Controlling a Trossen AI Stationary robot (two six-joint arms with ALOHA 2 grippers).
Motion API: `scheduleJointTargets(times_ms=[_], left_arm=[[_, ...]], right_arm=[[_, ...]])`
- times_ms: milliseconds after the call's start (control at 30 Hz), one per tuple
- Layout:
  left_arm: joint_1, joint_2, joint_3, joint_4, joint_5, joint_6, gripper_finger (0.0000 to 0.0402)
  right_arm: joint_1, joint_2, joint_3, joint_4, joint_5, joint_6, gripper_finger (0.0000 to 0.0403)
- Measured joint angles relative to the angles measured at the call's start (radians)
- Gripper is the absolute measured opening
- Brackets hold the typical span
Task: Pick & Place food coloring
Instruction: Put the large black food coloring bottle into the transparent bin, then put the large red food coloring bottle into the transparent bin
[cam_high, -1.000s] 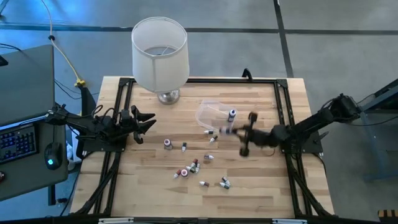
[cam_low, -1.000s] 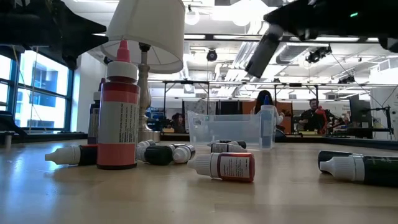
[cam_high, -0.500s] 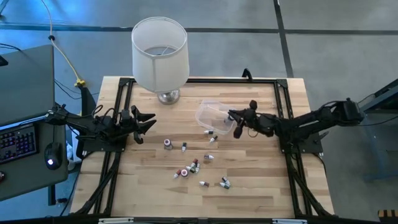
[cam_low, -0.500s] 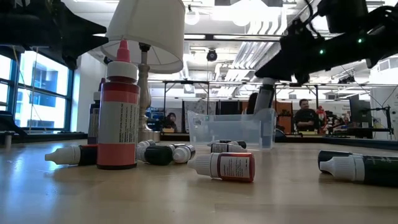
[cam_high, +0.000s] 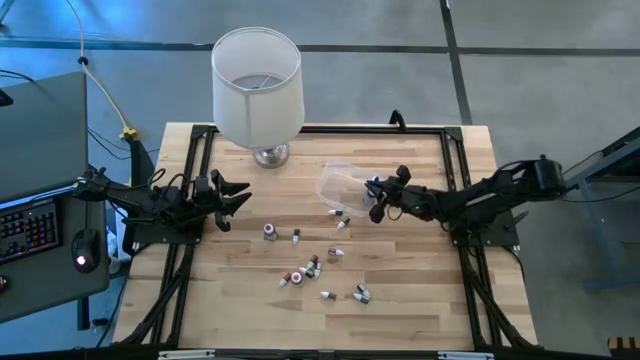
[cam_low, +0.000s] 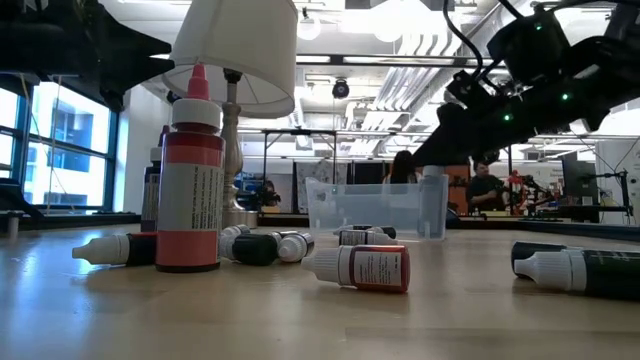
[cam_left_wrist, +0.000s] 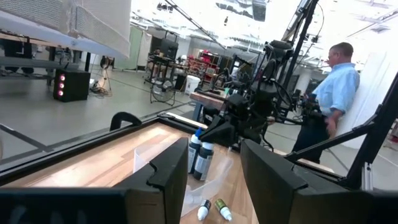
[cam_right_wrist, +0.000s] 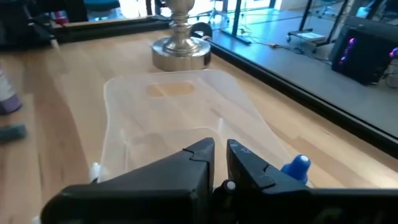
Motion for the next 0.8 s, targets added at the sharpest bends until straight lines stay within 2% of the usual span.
scheduleJointTargets(times_ms=[133,333,600,700,800], left_arm=[[0.000,0.000,0.000,0.000,0.000,0.000,0.0147],[0.000,0.000,0.000,0.000,0.000,0.000,0.0147],[0.000,0.000,0.000,0.000,0.000,0.000,0.0147],[0.000,0.000,0.000,0.000,0.000,0.000,0.0147],[0.000,0.000,0.000,0.000,0.000,0.000,0.0147]], right_arm=[[0.000,0.023,0.002,0.013,0.023,0.000,0.0050],[0.000,0.020,-0.003,0.072,-0.025,-0.008,0.0056],[0.003,-0.108,-0.003,0.090,-0.039,-0.112,0.0066],[0.003,-0.178,-0.003,0.099,-0.109,-0.102,0.0074],[0.004,-0.208,0.006,0.144,-0.279,-0.034,0.0081]])
